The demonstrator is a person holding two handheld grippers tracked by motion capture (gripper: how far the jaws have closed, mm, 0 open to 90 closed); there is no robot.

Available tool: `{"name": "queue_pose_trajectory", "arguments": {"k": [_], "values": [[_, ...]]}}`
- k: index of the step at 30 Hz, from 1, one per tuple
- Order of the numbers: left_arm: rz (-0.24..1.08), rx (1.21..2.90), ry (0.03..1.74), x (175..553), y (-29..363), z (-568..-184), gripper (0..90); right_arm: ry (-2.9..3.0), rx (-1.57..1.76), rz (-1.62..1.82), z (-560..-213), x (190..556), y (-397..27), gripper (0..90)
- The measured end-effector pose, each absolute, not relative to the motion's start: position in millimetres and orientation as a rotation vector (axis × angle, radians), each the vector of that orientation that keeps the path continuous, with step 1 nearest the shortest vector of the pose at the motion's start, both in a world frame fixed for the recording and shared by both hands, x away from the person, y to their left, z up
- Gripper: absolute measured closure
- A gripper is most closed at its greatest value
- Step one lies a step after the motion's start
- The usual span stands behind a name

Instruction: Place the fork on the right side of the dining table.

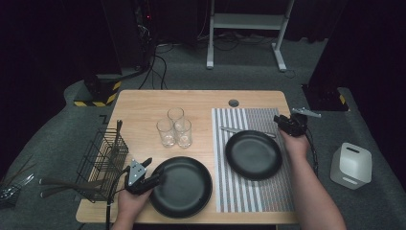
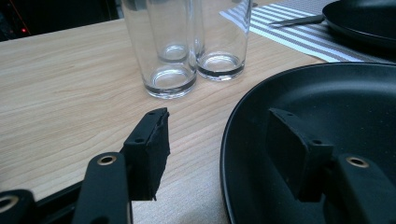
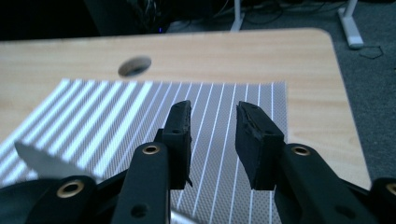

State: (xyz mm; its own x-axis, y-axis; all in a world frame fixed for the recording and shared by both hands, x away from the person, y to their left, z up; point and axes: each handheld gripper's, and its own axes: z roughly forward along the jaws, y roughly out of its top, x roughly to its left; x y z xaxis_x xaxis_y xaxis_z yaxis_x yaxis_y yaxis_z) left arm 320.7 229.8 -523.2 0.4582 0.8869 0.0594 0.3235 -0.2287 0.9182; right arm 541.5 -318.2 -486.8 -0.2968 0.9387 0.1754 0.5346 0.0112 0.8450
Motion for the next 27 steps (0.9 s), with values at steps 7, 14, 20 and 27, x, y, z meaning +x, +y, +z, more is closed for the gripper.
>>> {"name": "queue_pose_trajectory", "arguments": {"k": [7,14,20,27], "values": [[0.759,1.779,1.034,320.7,229.3,-523.2,40.0,2.001,1.456,1.111,-500.3,528.4,-317.3,61.3],[0.761,1.777,1.036,320.6,229.5,-523.2,40.0,2.113,1.448,1.076,-510.1,526.6,-324.7,56.7],[0.76,1.779,1.038,320.7,229.3,-523.3,39.9,2.155,1.424,1.062,-515.4,526.6,-323.2,55.8],[0.761,1.778,1.038,320.7,229.4,-523.2,40.0,2.188,1.388,1.046,-519.2,528.8,-319.3,54.5]]}}
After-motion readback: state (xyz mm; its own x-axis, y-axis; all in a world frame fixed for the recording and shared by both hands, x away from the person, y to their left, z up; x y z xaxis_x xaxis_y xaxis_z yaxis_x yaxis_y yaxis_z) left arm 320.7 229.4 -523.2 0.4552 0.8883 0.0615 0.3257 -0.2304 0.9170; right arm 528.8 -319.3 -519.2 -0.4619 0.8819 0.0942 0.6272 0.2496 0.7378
